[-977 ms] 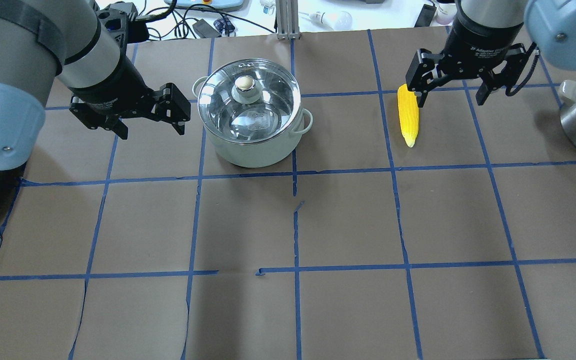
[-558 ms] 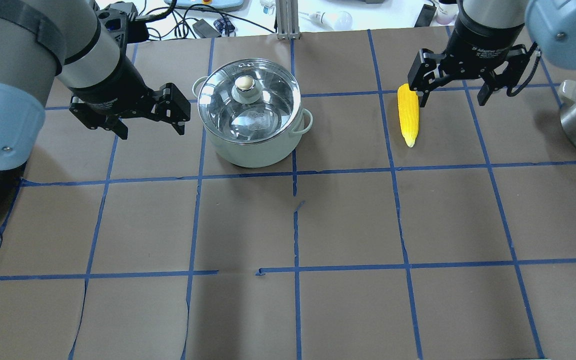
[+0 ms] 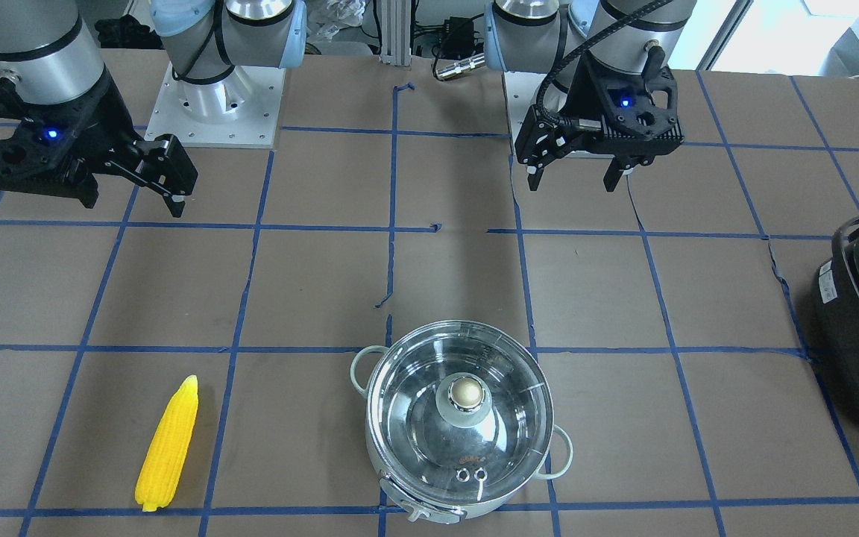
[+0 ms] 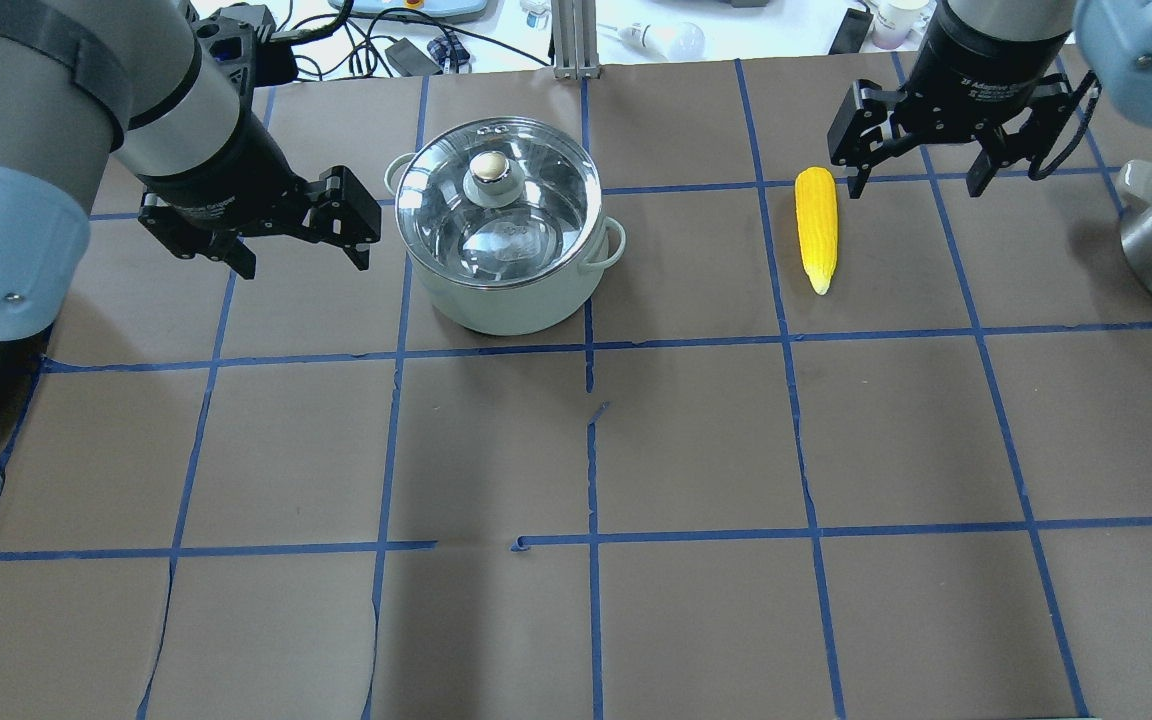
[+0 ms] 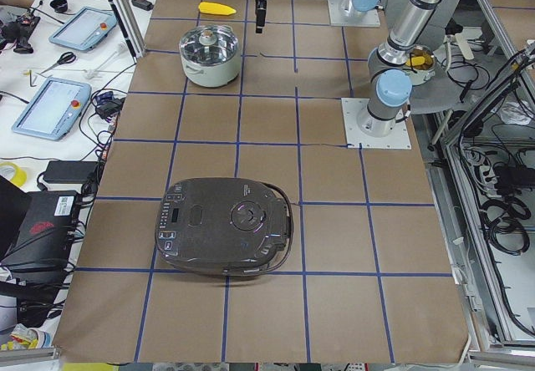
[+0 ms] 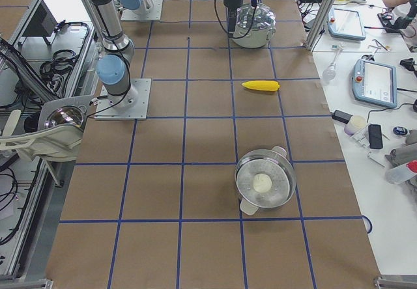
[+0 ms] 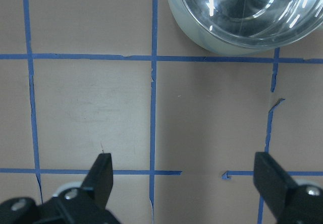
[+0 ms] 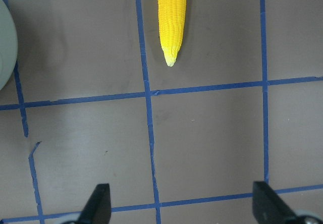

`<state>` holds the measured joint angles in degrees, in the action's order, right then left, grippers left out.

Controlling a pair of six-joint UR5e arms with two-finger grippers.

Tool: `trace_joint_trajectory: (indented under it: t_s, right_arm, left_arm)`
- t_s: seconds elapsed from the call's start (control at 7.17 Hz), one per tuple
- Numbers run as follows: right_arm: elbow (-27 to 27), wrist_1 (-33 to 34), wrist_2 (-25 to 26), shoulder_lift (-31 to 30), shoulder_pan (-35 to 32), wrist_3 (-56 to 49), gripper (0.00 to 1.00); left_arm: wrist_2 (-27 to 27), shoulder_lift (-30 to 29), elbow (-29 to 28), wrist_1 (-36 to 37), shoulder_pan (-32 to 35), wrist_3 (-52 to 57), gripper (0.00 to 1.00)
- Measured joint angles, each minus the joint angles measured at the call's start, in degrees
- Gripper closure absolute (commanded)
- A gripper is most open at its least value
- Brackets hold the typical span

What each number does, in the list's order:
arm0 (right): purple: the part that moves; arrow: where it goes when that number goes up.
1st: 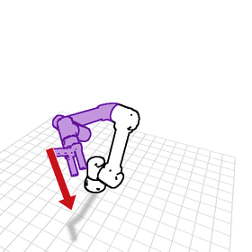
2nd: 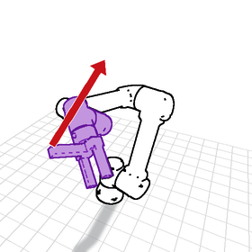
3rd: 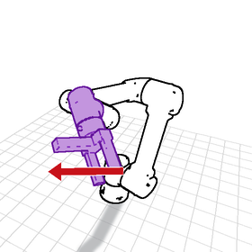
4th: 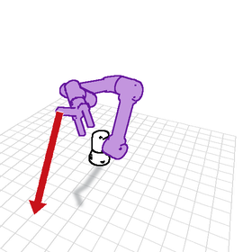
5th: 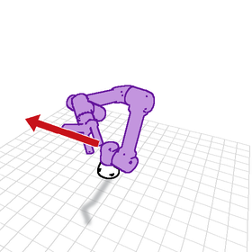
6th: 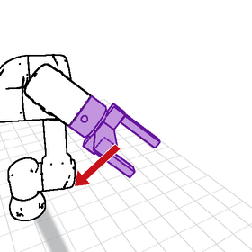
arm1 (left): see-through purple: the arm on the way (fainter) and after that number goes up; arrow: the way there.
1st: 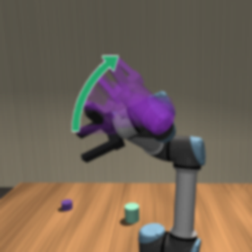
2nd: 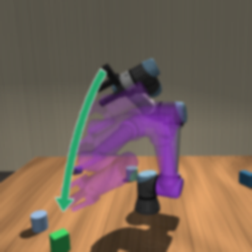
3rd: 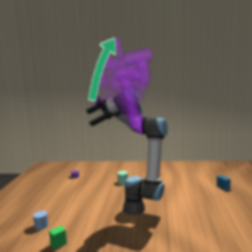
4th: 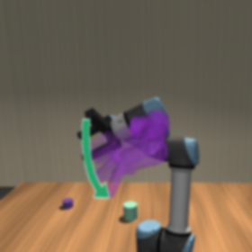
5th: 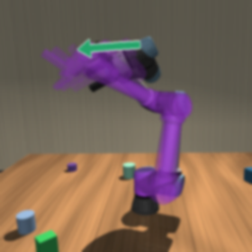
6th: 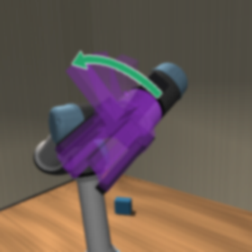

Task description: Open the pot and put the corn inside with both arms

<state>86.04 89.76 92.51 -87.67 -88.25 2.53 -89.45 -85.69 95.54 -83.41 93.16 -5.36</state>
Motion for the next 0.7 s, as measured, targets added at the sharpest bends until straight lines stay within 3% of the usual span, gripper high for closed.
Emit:
trace_joint_trajectory:
  t_s: [0.7]
  right_arm:
    - [0.01, -0.06, -0.42, -0.82, -0.58, 0.53, 0.0]
  left_arm:
    - [-0.02, 0.0, 0.0, 0.0, 0.0, 0.0, 0.0]
